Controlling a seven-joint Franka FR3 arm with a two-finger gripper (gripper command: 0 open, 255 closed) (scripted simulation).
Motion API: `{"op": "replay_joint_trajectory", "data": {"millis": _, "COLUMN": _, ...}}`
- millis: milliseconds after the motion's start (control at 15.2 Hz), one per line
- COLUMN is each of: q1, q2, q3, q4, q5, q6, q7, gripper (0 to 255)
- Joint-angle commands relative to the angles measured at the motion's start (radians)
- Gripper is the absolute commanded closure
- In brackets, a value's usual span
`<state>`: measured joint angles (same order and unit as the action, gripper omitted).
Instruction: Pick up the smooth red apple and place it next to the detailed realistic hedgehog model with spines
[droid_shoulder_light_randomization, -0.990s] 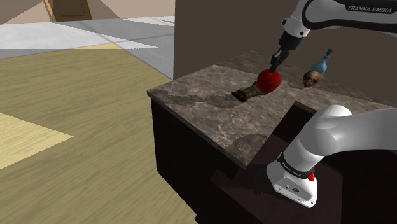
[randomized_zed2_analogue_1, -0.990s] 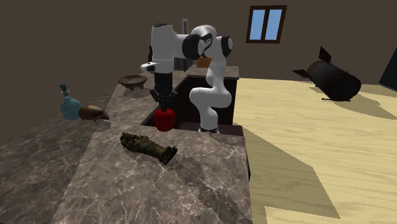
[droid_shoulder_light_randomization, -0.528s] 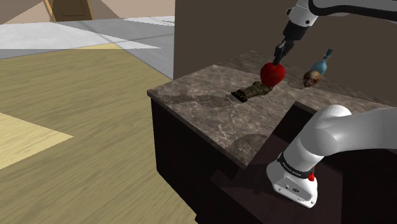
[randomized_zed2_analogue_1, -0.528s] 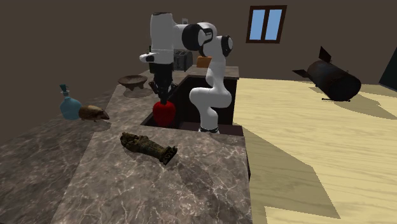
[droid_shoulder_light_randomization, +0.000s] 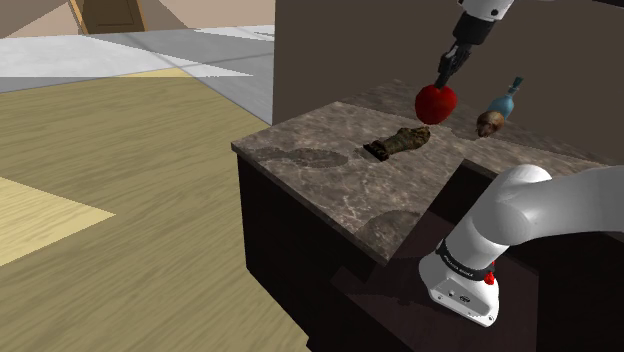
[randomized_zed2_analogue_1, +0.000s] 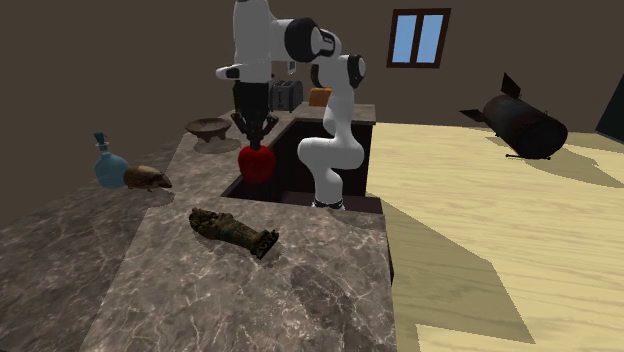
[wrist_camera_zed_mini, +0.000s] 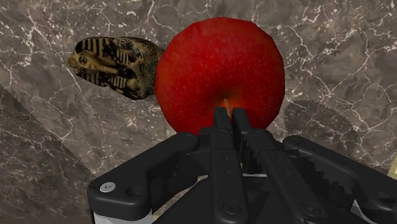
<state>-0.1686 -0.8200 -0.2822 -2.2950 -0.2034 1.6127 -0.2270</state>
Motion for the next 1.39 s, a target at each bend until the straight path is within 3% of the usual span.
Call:
{"op": "replay_joint_trajectory", "data": {"millis": 0, "q1": 0.003, "q2": 0.008, "q3": 0.005, "q4": 0.032, "q5": 0.005, "q6": -0.024, "q7": 0.0, "gripper": 255}}
{"op": "replay_joint_trajectory", "data": {"millis": 198, "q1": 0.005, "q2": 0.018, "q3": 0.008, "q4": 0.067, "q5": 0.009, "q6": -0.049, "q7": -0.001, "gripper": 255}}
{"op": "replay_joint_trajectory", "data": {"millis": 858, "q1": -0.046, "q2": 0.008, "q3": -0.206, "q4": 0.137, "q5": -0.118, "q6": -0.083, "q7": -0.238, "gripper": 255}}
{"op": "replay_joint_trajectory", "data": {"millis": 1320, "q1": -0.044, "q2": 0.06, "q3": -0.375, "q4": 0.248, "q5": -0.188, "q6": -0.09, "q7": -0.41, "gripper": 255}}
